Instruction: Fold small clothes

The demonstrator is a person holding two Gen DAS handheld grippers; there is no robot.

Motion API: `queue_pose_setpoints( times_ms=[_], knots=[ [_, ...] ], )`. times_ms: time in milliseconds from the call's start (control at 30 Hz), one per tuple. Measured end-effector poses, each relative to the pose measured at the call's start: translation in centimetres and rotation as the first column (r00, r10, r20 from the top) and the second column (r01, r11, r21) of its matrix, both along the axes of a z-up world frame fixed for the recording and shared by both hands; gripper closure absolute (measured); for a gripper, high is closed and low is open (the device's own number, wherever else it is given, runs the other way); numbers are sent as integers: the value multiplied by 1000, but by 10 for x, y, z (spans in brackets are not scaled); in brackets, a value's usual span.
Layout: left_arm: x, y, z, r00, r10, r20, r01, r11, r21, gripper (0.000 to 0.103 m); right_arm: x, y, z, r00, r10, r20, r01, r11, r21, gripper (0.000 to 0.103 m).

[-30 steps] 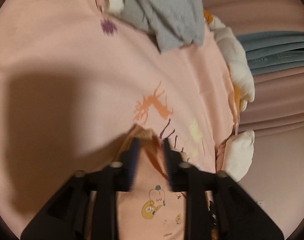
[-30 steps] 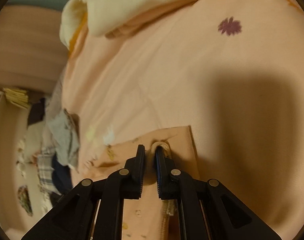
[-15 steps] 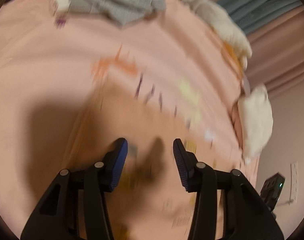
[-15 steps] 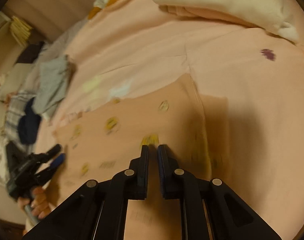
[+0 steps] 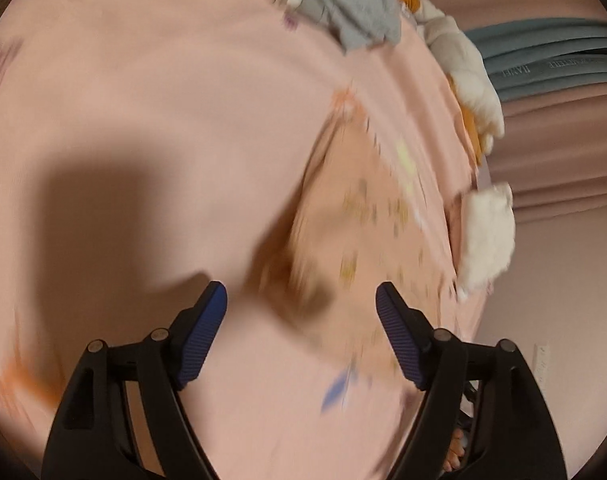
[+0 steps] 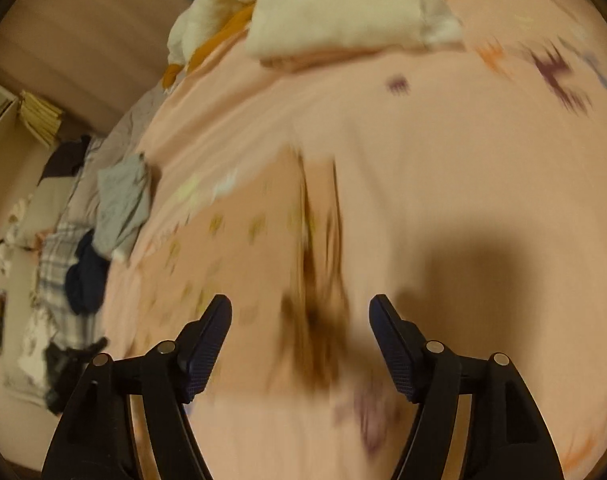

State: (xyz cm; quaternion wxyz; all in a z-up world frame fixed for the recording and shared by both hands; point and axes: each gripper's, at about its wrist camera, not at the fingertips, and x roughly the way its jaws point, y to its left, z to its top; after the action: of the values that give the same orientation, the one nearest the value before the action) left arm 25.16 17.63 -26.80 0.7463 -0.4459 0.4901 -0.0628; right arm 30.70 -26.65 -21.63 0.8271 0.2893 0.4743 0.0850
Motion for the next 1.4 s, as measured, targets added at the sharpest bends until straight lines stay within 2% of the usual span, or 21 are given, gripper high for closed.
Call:
queue_pose_setpoints(
  times_ms=[67, 133, 200, 233, 300, 400, 500, 600, 667, 733, 833, 900, 1000, 1067, 1133, 1167, 1233, 1267, 1333, 1367, 1400],
  knots=[
    [-11, -15, -8, 1000, -14, 8, 15, 999, -44, 26, -19, 7, -14, 997, -38, -66, 38, 999, 4, 32],
    [-17, -34, -20, 999, -23, 24, 25, 993, -115, 26, -32, 16, -32, 992, -35, -122, 43, 997, 64, 32],
    [-18, -53, -25, 999, -16, 51, 23, 989, -146, 26, -30, 30, -50, 991, 6, -134, 19, 981, 192, 32],
    [-18, -58, -24, 997, -7, 72, 18, 988, -151, 27, -27, 33, -53, 992, 3, -125, 25, 976, 218, 32],
    [-10, -74, -21, 992, 14, 128, 11, 981, -192, 27, -18, 32, -67, 991, -69, -117, 105, 936, 336, 32],
    [7, -90, -24, 986, 48, 159, -4, 964, -266, 26, 2, 25, -76, 987, -126, -96, 156, 869, 469, 32],
    [34, -98, -30, 984, 42, 173, -3, 976, -219, 26, 25, 30, -78, 985, -154, -79, 173, 864, 473, 32],
    [50, -92, -33, 981, 108, 163, -54, 952, -301, 24, 52, 44, -78, 986, -164, -40, 163, 863, 478, 32],
    [58, -85, -35, 982, 112, 149, -52, 931, -362, 21, 65, 51, -78, 986, -165, -16, 153, 868, 473, 34],
    [50, -77, -39, 988, 93, 126, -35, 916, -401, 25, 65, 56, -78, 987, -162, 6, 141, 874, 465, 35],
    [28, -71, -34, 996, 39, 81, -10, 942, -337, 31, 46, 50, -79, 992, -124, 26, 99, 888, 449, 40],
    [15, -68, -25, 997, 23, 76, -4, 972, -233, 32, 35, 44, -80, 993, -112, 27, 87, 887, 454, 42],
    [6, -58, -16, 991, 84, 108, -71, 990, -119, 32, 31, 41, -84, 993, -117, 19, 98, 905, 414, 58],
    [7, -49, -20, 978, 175, 112, -160, 979, -129, 29, 32, 38, -92, 992, -128, -3, 119, 910, 397, 77],
    [15, -47, -26, 968, 227, 106, -205, 961, -183, 26, 34, 34, -95, 991, -137, -6, 126, 889, 439, 77],
    [18, -49, -25, 967, 234, 97, -214, 960, -183, 26, 34, 31, -97, 990, -139, -9, 127, 875, 467, 77],
    [21, -52, -22, 971, 210, 115, -190, 967, -167, 33, 33, 29, -95, 990, -138, -7, 125, 876, 466, 82],
    [21, -52, -22, 973, 199, 120, -181, 973, -147, 41, 32, 30, -93, 992, -128, -5, 117, 894, 433, 88],
    [21, -51, -29, 975, 201, 93, -191, 976, -104, 84, 31, 30, -92, 993, -118, 9, 105, 909, 404, 91],
    [20, -49, -36, 976, 204, 77, -195, 974, -112, 91, 31, 29, -93, 992, -124, 9, 109, 906, 409, 93],
    [21, -48, -42, 975, 210, 75, -198, 970, -140, 92, 31, 29, -94, 991, -131, 12, 114, 903, 413, 94]
  ],
)
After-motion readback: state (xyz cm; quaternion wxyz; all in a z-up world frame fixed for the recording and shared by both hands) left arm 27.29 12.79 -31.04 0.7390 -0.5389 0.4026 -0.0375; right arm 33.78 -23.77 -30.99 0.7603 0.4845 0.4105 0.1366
